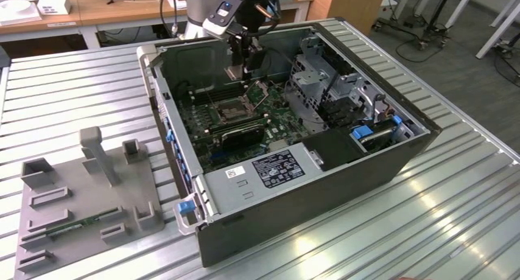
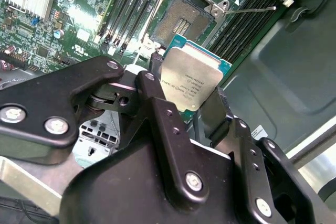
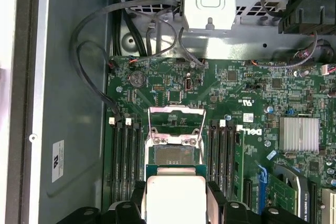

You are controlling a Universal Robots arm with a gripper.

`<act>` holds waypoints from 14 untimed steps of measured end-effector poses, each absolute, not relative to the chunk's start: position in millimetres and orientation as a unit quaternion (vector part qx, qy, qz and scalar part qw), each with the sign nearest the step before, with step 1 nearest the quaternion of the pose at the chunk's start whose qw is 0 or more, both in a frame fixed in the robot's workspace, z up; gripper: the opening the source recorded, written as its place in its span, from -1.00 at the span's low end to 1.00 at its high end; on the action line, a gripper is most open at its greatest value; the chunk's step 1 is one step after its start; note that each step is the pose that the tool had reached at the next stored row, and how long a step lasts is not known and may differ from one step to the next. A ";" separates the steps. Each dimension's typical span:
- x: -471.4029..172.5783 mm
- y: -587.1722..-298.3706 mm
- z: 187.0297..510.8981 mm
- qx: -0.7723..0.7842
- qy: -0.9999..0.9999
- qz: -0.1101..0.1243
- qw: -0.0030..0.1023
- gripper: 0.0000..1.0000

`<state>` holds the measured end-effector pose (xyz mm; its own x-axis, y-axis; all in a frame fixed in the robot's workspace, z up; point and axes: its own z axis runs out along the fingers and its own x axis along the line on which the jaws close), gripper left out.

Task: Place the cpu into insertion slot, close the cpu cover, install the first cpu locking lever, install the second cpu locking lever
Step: 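Place the cpu into insertion slot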

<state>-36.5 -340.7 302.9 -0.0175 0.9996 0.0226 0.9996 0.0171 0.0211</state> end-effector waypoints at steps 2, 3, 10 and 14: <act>-36.5 -340.7 302.6 -0.701 -0.713 -0.016 0.001 0.08; -36.5 -340.6 302.1 -0.702 -0.712 -0.016 0.001 0.08; -36.5 -340.7 301.0 -0.705 -0.709 -0.016 0.001 0.08; -36.5 -340.6 300.5 -0.705 -0.709 -0.016 0.001 0.08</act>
<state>-36.5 -340.6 300.5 -0.0053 0.9997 0.0231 0.9998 0.0048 0.0213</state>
